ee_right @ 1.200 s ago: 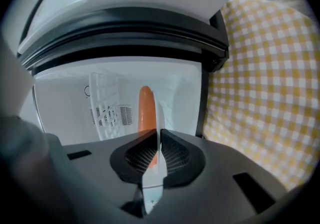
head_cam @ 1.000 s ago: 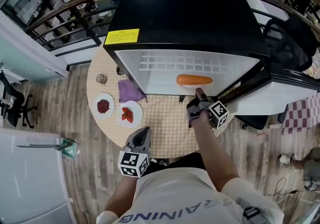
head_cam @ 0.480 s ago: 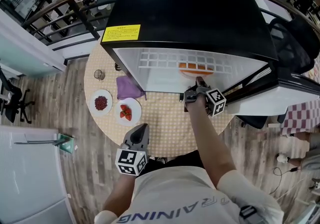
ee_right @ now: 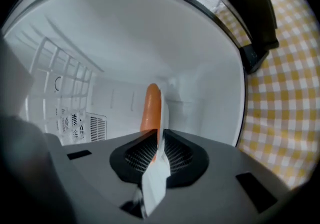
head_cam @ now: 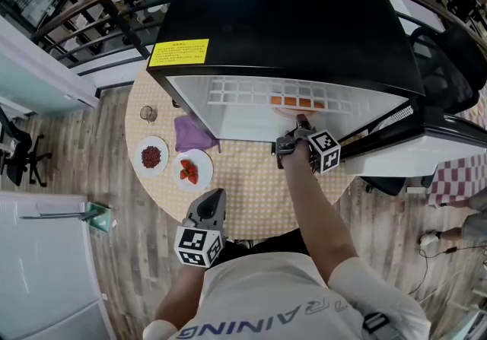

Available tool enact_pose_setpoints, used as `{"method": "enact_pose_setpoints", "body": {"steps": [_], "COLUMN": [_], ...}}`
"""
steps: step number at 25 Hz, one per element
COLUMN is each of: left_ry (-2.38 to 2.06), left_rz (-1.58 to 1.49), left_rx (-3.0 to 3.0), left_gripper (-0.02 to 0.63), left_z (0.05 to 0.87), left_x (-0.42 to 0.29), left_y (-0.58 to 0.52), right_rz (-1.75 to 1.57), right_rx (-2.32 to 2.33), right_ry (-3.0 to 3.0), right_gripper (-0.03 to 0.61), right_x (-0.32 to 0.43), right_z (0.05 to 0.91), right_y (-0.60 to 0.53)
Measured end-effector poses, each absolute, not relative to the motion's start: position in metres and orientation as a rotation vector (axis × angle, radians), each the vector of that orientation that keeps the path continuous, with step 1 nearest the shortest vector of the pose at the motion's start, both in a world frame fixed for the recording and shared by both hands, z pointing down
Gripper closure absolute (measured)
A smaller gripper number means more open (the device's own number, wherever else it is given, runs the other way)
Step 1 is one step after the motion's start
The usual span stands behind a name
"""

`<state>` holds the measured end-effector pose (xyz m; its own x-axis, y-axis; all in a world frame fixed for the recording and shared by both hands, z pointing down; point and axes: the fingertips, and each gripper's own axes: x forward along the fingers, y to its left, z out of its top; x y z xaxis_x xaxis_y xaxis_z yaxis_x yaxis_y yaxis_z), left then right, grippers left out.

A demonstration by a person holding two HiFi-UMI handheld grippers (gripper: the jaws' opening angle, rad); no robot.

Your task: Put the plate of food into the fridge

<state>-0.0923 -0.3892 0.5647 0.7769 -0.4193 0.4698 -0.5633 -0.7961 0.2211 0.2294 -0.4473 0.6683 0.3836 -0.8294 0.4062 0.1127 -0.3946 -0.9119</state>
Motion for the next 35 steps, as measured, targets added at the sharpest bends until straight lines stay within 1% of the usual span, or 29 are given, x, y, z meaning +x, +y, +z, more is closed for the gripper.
{"method": "enact_pose_setpoints", "body": {"steps": [3,4,5,7,9,13,23,28,29,30,31,32,35], "left_ry": [-0.749,-0.749,-0.748,-0.746,-0.745,-0.744,-0.720,-0.722,-0.723,-0.722,-0.719,-0.715,-0.697], "left_rz": [0.576,0.576,0.578,0.581,0.583,0.584,0.566,0.556,0.554,0.549,0.542,0.535,0.516], "left_rx": [2.619,2.618,2.617,2.614,2.610,2.607,2.603,2.609,2.610,2.612,2.616,2.623,2.649], "left_gripper": [0.606,0.606,0.606,0.606,0.606,0.606,0.606,0.606,0.606,0.606,0.606,0.606,0.606], "left_z": [0.566,0.566,0.567,0.568,0.569,0.570,0.571,0.568,0.567,0.566,0.565,0.564,0.558], "left_x": [-0.092,-0.092,-0.092,-0.093,-0.094,-0.095,-0.093,-0.095,-0.095,-0.095,-0.093,-0.091,-0.083], "left_y": [-0.390,-0.390,-0.390,-0.389,-0.388,-0.388,-0.386,-0.385,-0.385,-0.386,-0.387,-0.387,-0.388], "right_rz": [-1.237,-1.244,-1.247,-1.263,-1.290,-1.328,-1.469,-1.450,-1.439,-1.417,-1.387,-1.352,-1.245], "right_rx": [-1.728,-1.743,-1.758,-1.803,-1.863,-1.914,-2.310,-2.367,-2.353,-2.344,-2.342,-2.341,-2.304], "right_ry": [0.720,0.753,0.792,0.884,0.984,1.155,1.563,1.642,1.648,1.649,1.652,1.663,1.737], "right_gripper": [0.537,0.524,0.495,0.474,0.432,0.394,0.382,0.385,0.395,0.434,0.496,0.539,0.550], "right_x": [0.228,0.227,0.225,0.221,0.216,0.205,0.183,0.174,0.171,0.169,0.168,0.167,0.160], "right_z": [0.670,0.669,0.668,0.667,0.668,0.666,0.678,0.669,0.664,0.659,0.653,0.647,0.629], "right_y": [-0.448,-0.449,-0.451,-0.453,-0.455,-0.459,-0.451,-0.438,-0.435,-0.430,-0.424,-0.418,-0.400]}}
